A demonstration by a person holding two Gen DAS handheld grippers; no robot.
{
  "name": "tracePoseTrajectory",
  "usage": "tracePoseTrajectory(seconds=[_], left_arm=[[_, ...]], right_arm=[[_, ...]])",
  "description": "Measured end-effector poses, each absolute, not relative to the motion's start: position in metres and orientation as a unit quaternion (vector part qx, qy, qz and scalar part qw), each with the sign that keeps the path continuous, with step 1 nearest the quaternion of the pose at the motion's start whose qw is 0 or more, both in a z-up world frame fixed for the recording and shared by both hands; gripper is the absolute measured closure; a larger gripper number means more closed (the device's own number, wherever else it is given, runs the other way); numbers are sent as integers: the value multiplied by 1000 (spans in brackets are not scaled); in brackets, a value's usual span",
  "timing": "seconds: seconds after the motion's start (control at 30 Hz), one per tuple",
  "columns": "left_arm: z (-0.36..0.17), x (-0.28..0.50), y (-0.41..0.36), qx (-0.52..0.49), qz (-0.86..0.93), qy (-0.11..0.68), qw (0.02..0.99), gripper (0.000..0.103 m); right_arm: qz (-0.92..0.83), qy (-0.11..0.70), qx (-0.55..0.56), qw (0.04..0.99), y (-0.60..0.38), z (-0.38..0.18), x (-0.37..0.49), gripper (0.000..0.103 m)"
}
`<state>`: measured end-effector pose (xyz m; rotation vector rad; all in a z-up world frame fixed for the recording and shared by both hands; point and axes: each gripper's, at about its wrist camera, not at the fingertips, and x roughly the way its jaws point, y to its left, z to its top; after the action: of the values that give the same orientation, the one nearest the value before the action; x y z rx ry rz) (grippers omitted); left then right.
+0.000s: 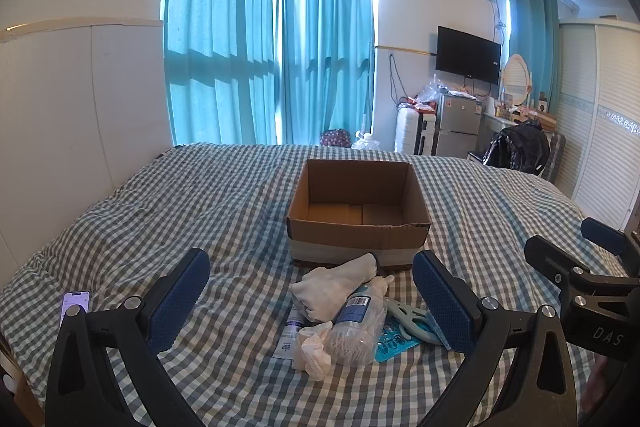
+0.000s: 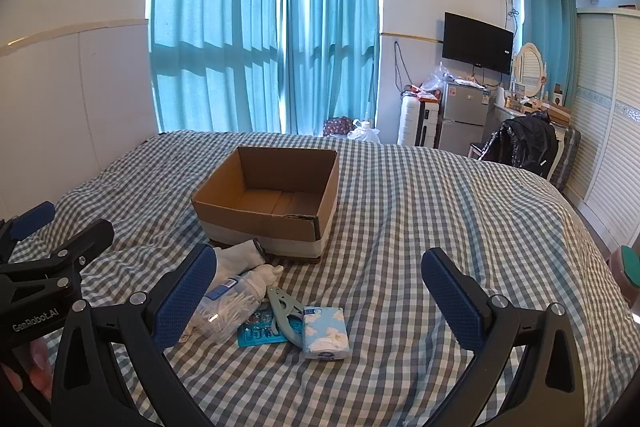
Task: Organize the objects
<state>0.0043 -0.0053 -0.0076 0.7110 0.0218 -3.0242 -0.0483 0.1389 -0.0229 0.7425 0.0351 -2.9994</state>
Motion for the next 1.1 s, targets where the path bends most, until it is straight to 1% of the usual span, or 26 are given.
tracePoseTrajectory(seconds=[0.8,1.1], left_arm=[[-6,7,-7,227,-974,12,17,0],[-5,7,-6,228,-973,1,20,0]], right_arm=[[-970,18,238,32,136,-21,-46,0],[-971,13,235,39,135,-19,-44,0]])
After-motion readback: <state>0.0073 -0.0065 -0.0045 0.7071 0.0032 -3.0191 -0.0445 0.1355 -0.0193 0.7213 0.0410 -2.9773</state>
